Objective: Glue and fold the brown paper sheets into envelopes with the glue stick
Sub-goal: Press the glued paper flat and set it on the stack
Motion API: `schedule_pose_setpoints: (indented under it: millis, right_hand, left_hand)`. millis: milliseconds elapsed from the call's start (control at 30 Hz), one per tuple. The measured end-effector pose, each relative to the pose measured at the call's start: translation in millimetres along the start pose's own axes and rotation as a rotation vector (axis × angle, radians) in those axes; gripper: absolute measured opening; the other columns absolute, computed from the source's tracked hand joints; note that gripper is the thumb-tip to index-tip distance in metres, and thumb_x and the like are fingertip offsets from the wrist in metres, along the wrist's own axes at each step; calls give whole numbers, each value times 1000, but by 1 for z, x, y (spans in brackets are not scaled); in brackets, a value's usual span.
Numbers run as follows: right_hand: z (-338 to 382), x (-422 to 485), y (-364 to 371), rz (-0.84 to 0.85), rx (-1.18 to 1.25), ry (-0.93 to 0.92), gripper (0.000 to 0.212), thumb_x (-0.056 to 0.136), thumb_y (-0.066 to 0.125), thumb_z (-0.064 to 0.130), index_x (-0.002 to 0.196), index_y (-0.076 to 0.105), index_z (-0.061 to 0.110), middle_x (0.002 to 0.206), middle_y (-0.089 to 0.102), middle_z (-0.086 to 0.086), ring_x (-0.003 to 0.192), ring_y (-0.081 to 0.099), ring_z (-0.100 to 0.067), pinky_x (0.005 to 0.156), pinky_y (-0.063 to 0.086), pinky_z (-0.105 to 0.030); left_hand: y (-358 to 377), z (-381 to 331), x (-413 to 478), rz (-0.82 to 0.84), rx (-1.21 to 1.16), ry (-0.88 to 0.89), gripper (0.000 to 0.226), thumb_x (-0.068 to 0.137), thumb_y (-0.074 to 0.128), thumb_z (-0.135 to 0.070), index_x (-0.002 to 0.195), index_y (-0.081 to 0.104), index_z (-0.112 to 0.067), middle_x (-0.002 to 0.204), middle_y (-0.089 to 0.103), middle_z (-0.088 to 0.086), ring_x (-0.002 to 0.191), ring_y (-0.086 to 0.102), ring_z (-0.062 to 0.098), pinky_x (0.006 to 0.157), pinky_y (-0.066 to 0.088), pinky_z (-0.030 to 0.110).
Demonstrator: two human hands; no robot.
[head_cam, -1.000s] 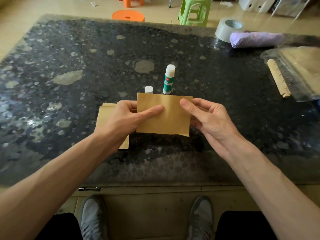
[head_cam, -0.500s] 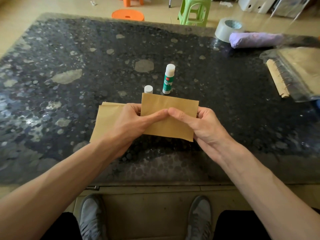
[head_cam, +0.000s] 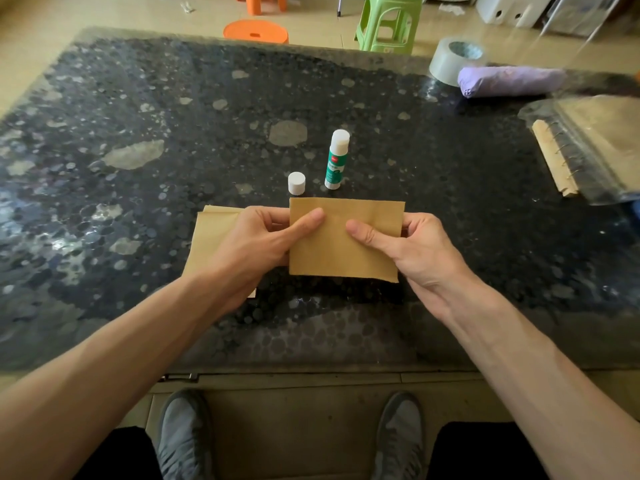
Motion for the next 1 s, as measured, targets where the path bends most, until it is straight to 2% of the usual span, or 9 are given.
schedule_pose_setpoints:
  millis: [167,300,400,500,600,800,900,1000]
  right_hand:
    - [-1,1,-3,-29,-14,1,39,75,88,38,105,81,15,100,81,2,96,77,-14,91,61,-39]
    - [-1,1,-5,-64,-20,12,37,73,88,41,103,81,20,97,81,7,93,77,-8,90,60,-34]
    - [0,4,-9,-103,-49,8,33,74,88,41,101,80,23,94,81,12,88,75,0,81,58,-24]
    - [-1,4,-9,-87,-10,21,30,79,86,36,105,80,21,95,81,8,88,76,-3,74,60,-21]
    - [-1,4,-11,-114,6,21,22,81,85,32,100,80,21,90,81,9,83,76,-2,64,58,-16]
    - [-1,7,-13,-153,3,32,28,78,86,36,101,81,22,90,80,11,85,75,0,78,60,-24]
    - [0,6,-12,-167,4,28,30,79,86,35,104,81,20,92,81,11,88,75,-2,87,61,-30]
    - [2,2,-7,-70,89,19,26,84,83,31,107,79,20,100,81,6,95,77,-9,89,62,-35]
  left_hand:
    - [-2,-1,1,-15,-9,9,28,96,67,-32,109,78,-11,107,80,4,102,76,19,86,63,34]
    - [-3,0,2,-27,-11,-1,28,96,68,-32,108,78,-10,105,80,4,100,77,19,82,63,30]
    - [-4,-1,2,-41,-3,-1,28,95,68,-33,108,78,-11,105,80,3,99,77,18,80,63,29]
    - [-6,-1,3,-52,-9,-8,26,96,68,-32,107,77,-11,103,80,3,97,77,18,78,64,29]
    - [-9,-1,5,-59,-20,-15,26,95,69,-31,107,78,-10,104,80,4,98,77,19,80,64,31]
    - [-10,0,5,-52,-33,-44,30,93,70,-33,111,76,-10,105,80,3,99,77,18,79,64,30]
    - [-8,0,3,-14,-48,-79,40,84,76,-36,113,75,-9,106,80,3,100,77,17,79,64,29]
    - [-8,0,3,-44,-44,-66,33,82,79,-30,105,78,-7,102,80,5,97,78,19,77,63,28]
Point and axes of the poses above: each hand's wrist, its own x-axis towards the middle knuckle, its own y-axis out of the palm, z = x × y, the point moved 3 cm from there along x, towards the middle knuckle
